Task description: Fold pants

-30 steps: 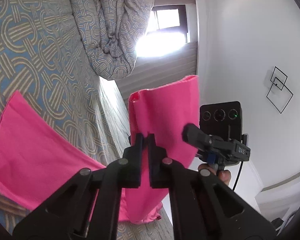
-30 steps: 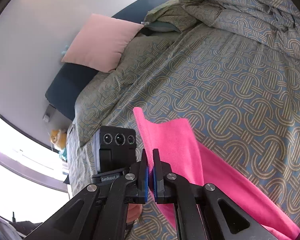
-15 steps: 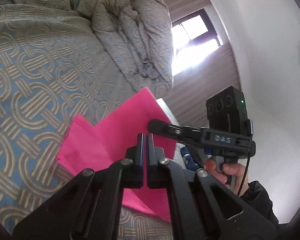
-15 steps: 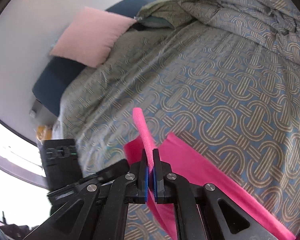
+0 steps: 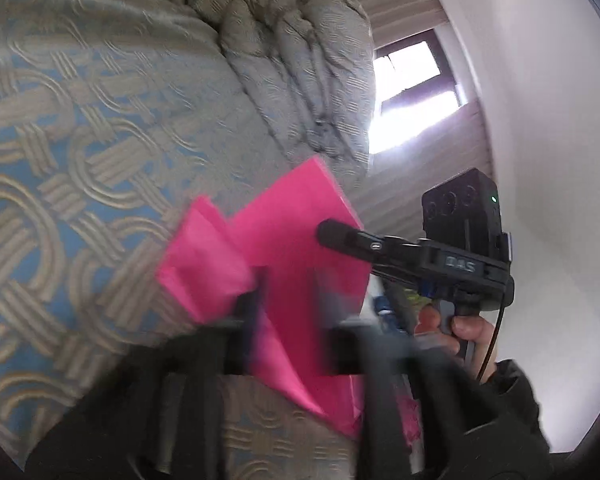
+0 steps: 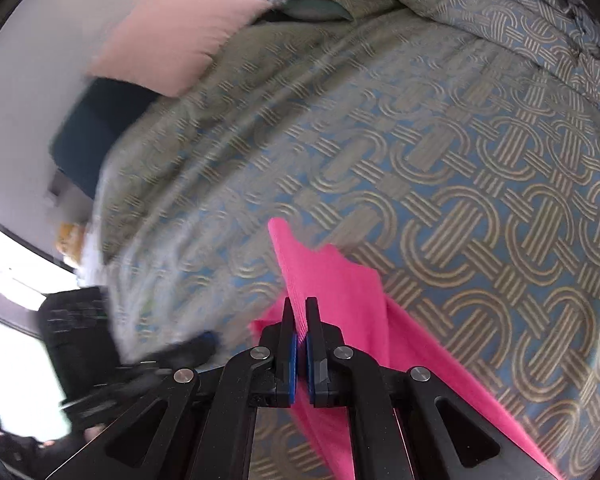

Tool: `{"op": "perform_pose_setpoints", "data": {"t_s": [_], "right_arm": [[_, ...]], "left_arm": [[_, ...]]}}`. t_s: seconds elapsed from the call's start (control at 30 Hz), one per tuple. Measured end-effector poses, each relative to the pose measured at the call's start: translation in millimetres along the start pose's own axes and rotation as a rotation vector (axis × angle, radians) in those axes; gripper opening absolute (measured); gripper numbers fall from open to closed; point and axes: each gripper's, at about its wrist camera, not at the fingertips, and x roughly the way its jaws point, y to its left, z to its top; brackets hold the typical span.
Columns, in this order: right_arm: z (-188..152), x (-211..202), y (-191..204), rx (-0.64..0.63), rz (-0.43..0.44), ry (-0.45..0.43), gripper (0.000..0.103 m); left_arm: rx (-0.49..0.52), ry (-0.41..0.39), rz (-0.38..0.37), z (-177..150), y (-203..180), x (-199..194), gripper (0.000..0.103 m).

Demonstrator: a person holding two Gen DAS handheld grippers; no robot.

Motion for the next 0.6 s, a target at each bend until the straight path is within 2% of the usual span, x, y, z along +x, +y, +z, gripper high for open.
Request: {"op": "perform_pose_setpoints", "data": {"t_s": [0.03, 0.07, 0.23, 0.43, 0.53, 0.57, 0.6], "right_arm": [[-0.6, -7.2, 3.5, -0.001, 0.020, -0.009, 0.002], [-1.0, -13.6, 7.0, -0.002, 0.034, -0.016, 0.002], [-3.7, -45.3, 17.6, 0.023, 0.116, -0.042, 0.002], [-7.0, -76.8, 21.8, 0.062, 0.222, -0.084, 0.002], [-6.6, -85.5, 21.1, 0.073, 0.252, -0.092, 0.002], [-6.5, -85.8, 19.5, 0.077, 0.250, -0.089, 0.002], [-6.9, -86.7, 17.8, 0.079, 0.241, -0.093, 0.002]], "left_arm": [[-0.004, -0.017, -0.025, 0.5, -1.2, -1.2, 0.083], [-0.007, -0.048, -0.071, 1.9, -3.0, -3.3, 0.089], [-0.084, -0.088, -0.232, 3.6, -0.9, -4.5, 0.091], [-0.249, -0.015, -0.397, -5.9, 15.2, 32.5, 0.091], [-0.326, -0.023, -0.489, -8.2, 19.0, 46.4, 0.090], [-0.344, -0.026, -0.506, -9.2, 19.3, 50.3, 0.075], [-0.343, -0.022, -0.515, -8.7, 17.5, 53.3, 0.044]]}}
